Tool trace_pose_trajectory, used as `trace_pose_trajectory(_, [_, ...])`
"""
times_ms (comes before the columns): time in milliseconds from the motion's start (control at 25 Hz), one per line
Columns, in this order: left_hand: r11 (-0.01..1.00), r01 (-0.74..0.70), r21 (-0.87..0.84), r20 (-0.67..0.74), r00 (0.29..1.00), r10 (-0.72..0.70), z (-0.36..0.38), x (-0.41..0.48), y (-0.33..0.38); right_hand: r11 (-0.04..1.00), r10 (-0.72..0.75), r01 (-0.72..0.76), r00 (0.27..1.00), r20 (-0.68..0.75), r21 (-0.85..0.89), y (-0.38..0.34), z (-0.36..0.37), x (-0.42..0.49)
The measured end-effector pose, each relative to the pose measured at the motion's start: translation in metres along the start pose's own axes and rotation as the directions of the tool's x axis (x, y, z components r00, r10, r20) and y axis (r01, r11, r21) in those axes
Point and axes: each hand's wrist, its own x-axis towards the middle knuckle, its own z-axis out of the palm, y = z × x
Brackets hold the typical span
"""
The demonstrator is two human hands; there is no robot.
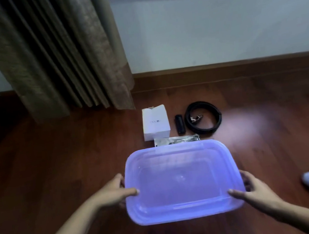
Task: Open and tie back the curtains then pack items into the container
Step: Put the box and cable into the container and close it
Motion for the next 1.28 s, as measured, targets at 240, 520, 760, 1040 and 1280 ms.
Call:
trace_pose_trajectory(240, [0.999,0.023,0.037,-0.097,0.995,-0.020,0.037,0.008,0.024,0.999,-0.013,0.015,0.999,0.042,-0.036,0.027,-0.024,0.012])
trace_pose_trajectory(520, [0.995,-0.008,0.096,-0.503,0.862,0.055,0.061,0.007,0.041,0.999,-0.039,0.039,0.998,0.047,0.010,0.000,-0.034,0.032])
trace_pose_trajectory(760, [0.896,0.057,0.441,-0.466,0.867,0.174,0.051,0.041,0.069,0.993,-0.060,0.069,0.994,-0.095,0.094,0.001,-0.011,0.053])
trace_pose_trajectory(1040, [0.906,-0.003,0.422,-0.402,0.896,0.190,0.035,0.048,0.074,0.992,-0.041,0.064,0.980,-0.196,0.111,0.009,-0.002,0.054])
trace_pose_trajectory(1280, [0.864,-0.010,0.503,-0.392,0.889,0.238,0.030,0.043,0.070,0.993,-0.056,0.076,0.976,-0.212,0.091,0.007,0.005,0.053])
